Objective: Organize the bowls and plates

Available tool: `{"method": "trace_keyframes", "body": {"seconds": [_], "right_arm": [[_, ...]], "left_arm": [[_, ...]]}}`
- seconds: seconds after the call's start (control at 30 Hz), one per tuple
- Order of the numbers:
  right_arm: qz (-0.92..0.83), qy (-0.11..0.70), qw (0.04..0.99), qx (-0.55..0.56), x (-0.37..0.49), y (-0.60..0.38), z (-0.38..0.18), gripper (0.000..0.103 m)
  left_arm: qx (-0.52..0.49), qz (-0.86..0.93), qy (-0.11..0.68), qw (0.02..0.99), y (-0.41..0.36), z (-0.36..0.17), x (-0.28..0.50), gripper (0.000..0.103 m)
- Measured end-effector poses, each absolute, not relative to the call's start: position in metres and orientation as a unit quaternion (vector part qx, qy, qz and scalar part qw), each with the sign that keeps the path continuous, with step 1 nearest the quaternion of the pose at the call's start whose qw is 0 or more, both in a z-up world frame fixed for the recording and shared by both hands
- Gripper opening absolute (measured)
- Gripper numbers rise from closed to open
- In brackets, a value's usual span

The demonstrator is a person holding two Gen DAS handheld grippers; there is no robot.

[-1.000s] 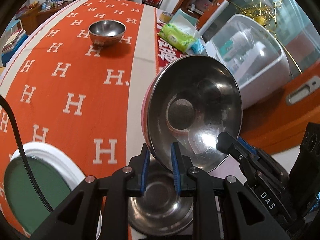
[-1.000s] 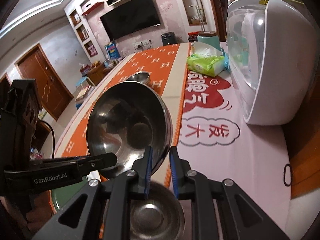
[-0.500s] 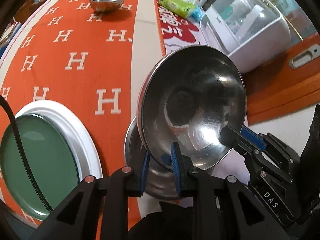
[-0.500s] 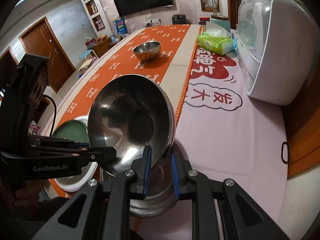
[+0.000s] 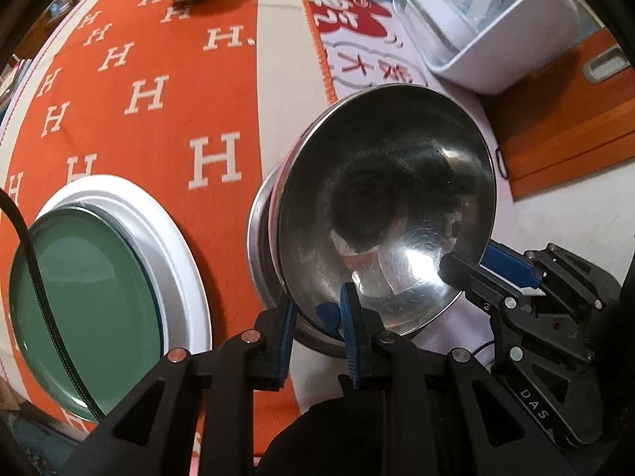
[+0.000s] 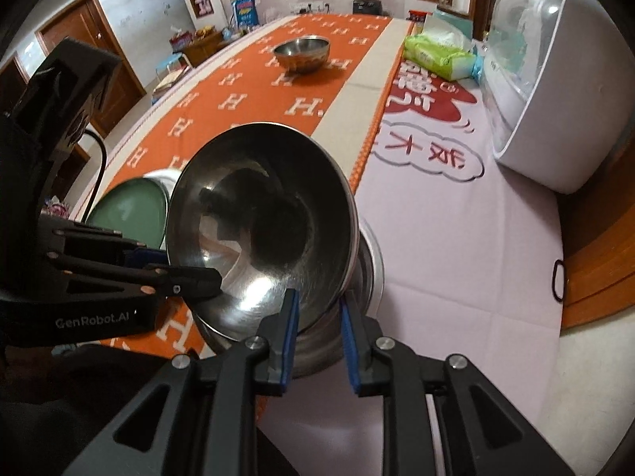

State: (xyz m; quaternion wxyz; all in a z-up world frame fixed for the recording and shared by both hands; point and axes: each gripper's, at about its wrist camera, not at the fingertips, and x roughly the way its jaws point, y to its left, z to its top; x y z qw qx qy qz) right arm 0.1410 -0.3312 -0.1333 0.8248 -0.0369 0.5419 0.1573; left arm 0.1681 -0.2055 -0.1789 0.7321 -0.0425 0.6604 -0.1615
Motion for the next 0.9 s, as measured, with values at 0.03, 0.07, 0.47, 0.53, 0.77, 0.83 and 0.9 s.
{"method": "trace_keyframes", "body": {"seconds": [0.03, 0.07, 0.47, 0.53, 0.77, 0.83, 0.9], "right_arm": [[0.158, 0.546, 0.822, -0.038, 0.141, -0.331, -0.135, 0.021], [0.157, 0.55, 0.819, -0.04, 0.14, -0.33, -0.136, 0.021], [0.152, 0.554, 0.817, -0.047, 0.137, -0.327, -0.138, 0.024], [0.15, 0.556, 0.816, -0.05, 0.137, -0.326, -0.138, 0.025], [0.149, 0.558, 0.815, -0.046, 0.137, -0.327, -0.134, 0.025], [0.148, 0.556, 0.816, -0.047, 0.137, -0.328, -0.133, 0.035], [0.148, 0.552, 0.82, -0.045, 0.138, -0.327, -0.129, 0.041]], "left_arm": [[-0.039, -0.16, 0.665, 0.729, -0.206, -0.181, 0.167, 0.02], [-0.037, -0.16, 0.667, 0.727, -0.206, -0.181, 0.167, 0.021], [-0.034, -0.158, 0.659, 0.734, -0.203, -0.174, 0.161, 0.031], [-0.034, -0.162, 0.655, 0.738, -0.203, -0.17, 0.158, 0.031], [-0.026, -0.149, 0.635, 0.757, -0.19, -0.156, 0.161, 0.048], [-0.025, -0.147, 0.628, 0.764, -0.186, -0.149, 0.162, 0.049], [-0.027, -0.144, 0.62, 0.77, -0.18, -0.143, 0.164, 0.052]]}}
